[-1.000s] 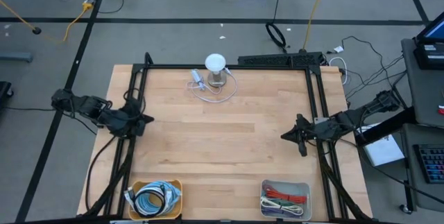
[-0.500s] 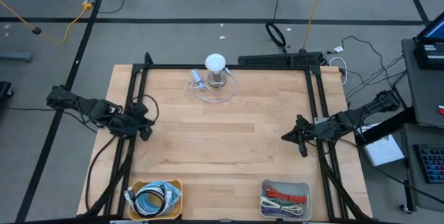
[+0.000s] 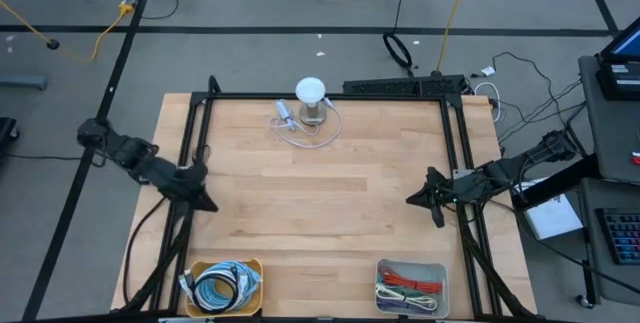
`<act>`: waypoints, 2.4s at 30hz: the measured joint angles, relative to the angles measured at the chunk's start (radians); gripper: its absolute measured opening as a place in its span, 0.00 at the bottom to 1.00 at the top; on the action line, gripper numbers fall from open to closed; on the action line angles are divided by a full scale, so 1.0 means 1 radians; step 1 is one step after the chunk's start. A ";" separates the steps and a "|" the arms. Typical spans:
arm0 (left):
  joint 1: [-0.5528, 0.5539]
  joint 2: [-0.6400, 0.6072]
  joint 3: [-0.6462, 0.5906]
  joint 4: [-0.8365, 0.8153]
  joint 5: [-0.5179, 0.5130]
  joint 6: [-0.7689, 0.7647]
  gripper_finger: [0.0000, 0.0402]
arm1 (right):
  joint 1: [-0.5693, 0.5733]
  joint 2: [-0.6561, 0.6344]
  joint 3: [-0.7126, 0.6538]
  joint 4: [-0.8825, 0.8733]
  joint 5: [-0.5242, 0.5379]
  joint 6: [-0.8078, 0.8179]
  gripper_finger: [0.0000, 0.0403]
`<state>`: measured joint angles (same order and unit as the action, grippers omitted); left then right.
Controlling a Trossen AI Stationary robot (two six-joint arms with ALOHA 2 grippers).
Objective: Pick & Place USB Port
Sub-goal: Return to Home Position
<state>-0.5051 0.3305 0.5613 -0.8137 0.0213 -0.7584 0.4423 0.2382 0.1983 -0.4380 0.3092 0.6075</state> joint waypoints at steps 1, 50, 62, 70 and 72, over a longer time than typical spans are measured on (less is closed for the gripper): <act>-0.014 -0.029 0.000 -0.001 -0.043 0.004 0.00 | 0.000 0.000 0.000 0.000 0.000 0.000 0.00; -0.092 -0.325 -0.371 0.105 -0.441 -0.287 0.02 | 0.000 0.001 -0.001 0.029 0.002 -0.047 0.00; -0.092 -0.325 -0.371 0.118 -0.440 -0.284 0.07 | -0.001 0.000 -0.006 0.263 0.002 -0.047 0.00; -0.092 -0.325 -0.371 0.118 -0.440 -0.285 0.12 | 0.000 0.001 -0.005 0.262 0.002 -0.047 0.00; -0.092 -0.325 -0.371 0.118 -0.440 -0.285 0.12 | 0.000 0.001 -0.004 0.262 0.002 -0.047 0.00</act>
<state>-0.5973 0.0059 0.1902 -0.6952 -0.4185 -1.0431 0.4419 0.2390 0.1944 -0.1759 0.3115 0.5606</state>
